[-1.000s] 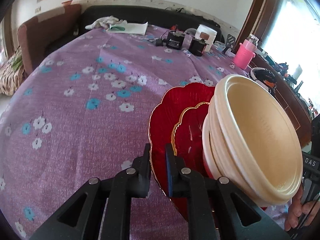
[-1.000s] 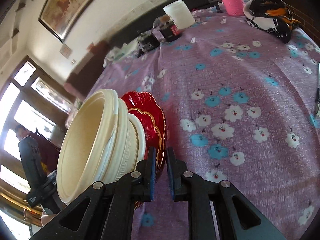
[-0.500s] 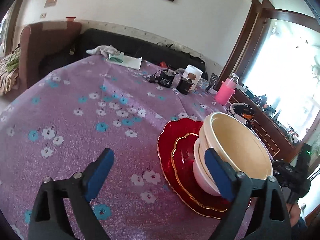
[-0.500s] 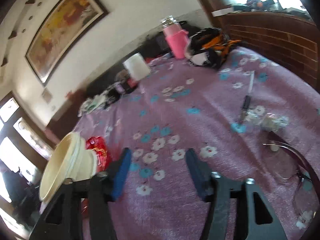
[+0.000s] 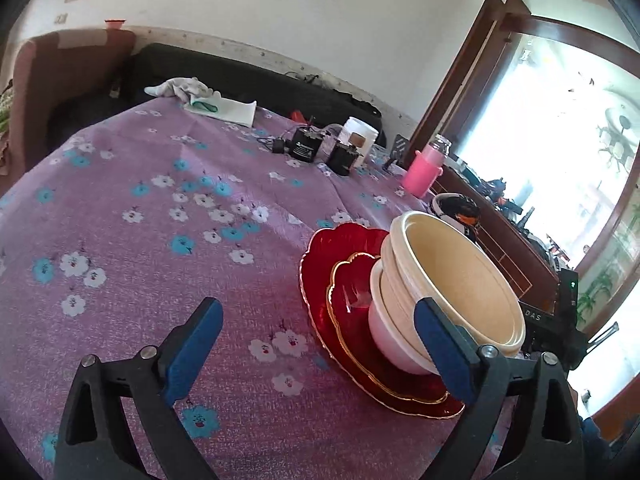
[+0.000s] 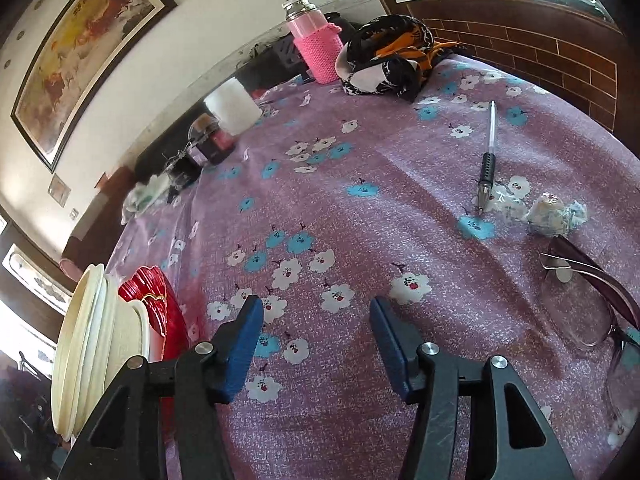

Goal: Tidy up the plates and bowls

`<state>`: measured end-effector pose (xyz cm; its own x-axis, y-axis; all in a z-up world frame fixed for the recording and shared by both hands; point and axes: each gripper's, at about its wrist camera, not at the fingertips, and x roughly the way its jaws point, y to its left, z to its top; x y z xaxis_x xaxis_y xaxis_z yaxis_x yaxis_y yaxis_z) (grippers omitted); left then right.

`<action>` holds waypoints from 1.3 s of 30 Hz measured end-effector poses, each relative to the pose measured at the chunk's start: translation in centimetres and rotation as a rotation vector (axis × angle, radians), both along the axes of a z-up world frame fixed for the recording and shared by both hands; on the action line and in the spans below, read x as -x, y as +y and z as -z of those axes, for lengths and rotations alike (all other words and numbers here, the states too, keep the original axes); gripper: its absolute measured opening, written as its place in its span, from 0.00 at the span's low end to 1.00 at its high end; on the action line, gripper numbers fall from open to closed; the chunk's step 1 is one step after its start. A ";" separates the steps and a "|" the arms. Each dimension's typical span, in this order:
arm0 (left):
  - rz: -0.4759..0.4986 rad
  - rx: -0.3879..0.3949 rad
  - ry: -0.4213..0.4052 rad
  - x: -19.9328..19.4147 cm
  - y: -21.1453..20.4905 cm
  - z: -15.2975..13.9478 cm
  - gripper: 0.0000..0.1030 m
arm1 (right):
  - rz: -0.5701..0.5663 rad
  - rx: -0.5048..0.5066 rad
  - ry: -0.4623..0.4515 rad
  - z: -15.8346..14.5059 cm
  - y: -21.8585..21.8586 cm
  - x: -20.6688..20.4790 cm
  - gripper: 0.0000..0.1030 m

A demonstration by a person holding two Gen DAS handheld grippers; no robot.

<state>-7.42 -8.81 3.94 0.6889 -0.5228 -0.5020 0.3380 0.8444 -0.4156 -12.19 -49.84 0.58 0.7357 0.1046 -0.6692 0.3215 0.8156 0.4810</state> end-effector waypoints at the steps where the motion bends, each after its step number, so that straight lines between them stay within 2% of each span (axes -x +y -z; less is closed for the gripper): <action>1: -0.003 -0.002 -0.008 0.2 0.0 0.0 0.93 | 0.003 0.007 0.002 -0.1 0.0 0.0 0.57; 4: -0.007 -0.003 -0.042 0.9 0.0 -0.3 0.94 | 0.014 0.020 -0.020 -0.5 0.1 0.4 0.57; 5: -0.030 -0.007 -0.050 1.2 0.1 -0.4 0.94 | 0.009 0.023 -0.067 -1.0 0.2 0.9 0.58; 10: -0.060 0.000 -0.072 1.6 0.4 -0.7 0.95 | 0.031 0.051 -0.173 -2.3 0.5 2.8 0.61; 13: -0.103 -0.013 -0.075 2.0 0.7 -0.8 0.96 | 0.020 0.041 -0.176 -2.4 0.6 2.9 0.62; 17: -0.196 -0.132 -0.031 3.0 -0.1 -0.6 0.96 | 0.042 0.102 -0.211 -3.3 1.6 3.8 0.62; 18: -0.200 -0.141 -0.015 3.3 -0.4 -0.5 0.96 | 0.055 0.121 -0.226 -3.6 2.0 4.5 0.62; 20: -0.179 -0.143 -0.014 4.5 -1.3 -0.2 0.96 | 0.044 0.113 -0.293 -4.0 3.2 6.5 0.67; 24: -0.219 -0.306 -0.072 5.7 -4.4 -0.1 0.96 | 0.063 0.196 -0.385 -5.1 5.4 9.1 0.87; 25: -0.236 -0.328 -0.097 5.9 -4.7 -0.3 0.96 | 0.064 0.206 -0.401 -5.2 5.7 9.5 0.87; 29: -0.292 -0.354 -0.151 6.3 -4.7 -0.8 1.00 | 0.014 0.218 -0.390 -5.1 7.1 9.4 0.88; 33: -0.278 -0.369 -0.146 6.1 -4.8 -0.7 1.00 | -0.016 0.282 -0.387 -5.4 8.7 9.3 0.89; 37: -0.273 -0.398 -0.166 6.7 -5.4 -0.7 1.00 | -0.030 0.279 -0.374 -4.8 9.4 9.4 0.91; 39: -0.279 -0.403 -0.180 6.8 -5.6 -0.7 1.00 | -0.031 0.335 -0.379 -5.1 10.3 9.5 0.91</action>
<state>-14.26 -14.37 4.64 0.8683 -0.0965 -0.4866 0.1133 0.9936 0.0051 -21.67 -39.57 5.65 0.9333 -0.0439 -0.3563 0.1477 0.9515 0.2698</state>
